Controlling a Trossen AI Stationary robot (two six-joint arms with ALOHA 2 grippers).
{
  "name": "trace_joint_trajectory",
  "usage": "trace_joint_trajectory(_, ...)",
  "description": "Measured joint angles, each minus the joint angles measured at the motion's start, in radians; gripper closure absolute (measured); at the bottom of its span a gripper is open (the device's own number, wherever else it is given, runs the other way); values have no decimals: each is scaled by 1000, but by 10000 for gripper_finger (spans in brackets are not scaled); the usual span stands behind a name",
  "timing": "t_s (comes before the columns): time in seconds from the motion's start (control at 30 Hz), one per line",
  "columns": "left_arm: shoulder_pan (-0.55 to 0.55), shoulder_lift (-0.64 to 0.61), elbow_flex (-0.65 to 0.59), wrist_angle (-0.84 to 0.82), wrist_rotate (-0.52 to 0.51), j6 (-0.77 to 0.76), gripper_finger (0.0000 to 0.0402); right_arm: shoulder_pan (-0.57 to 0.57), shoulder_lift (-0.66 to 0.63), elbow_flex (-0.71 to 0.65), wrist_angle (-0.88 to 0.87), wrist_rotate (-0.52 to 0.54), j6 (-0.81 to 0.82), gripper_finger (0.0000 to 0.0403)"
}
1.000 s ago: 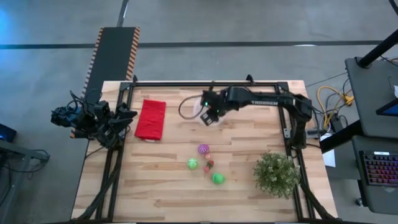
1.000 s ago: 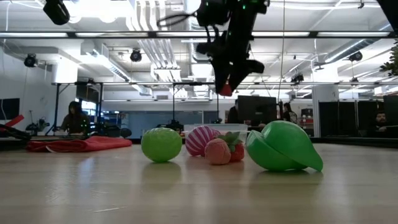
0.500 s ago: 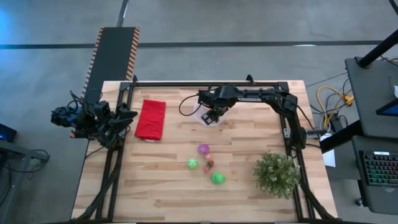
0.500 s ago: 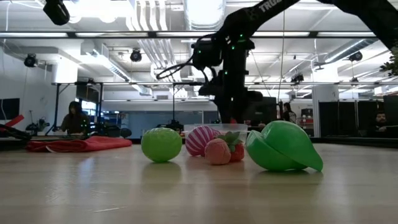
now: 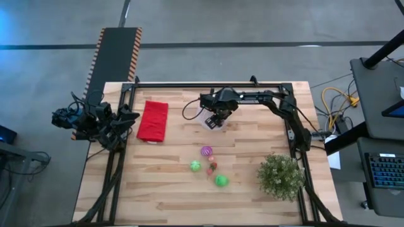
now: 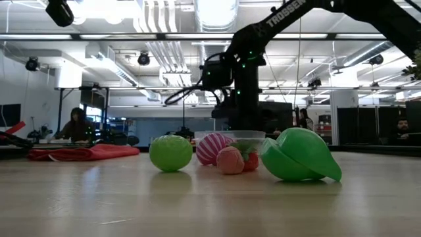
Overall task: Pick and placing Produce into tupperware
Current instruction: Put the top red strawberry into the transparent bin, then put the purple onion into the transparent bin
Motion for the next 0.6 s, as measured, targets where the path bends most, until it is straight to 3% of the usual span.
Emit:
trace_joint_trajectory(0.23, 0, 0, 0, 0, 0, 0, 210, 5, -41, 66, 1, 68, -13, 213)
trace_joint_trajectory(0.6, 0, 0, 0, 0, 0, 6, 210, 31, -47, 257, -155, 59, -69, 133)
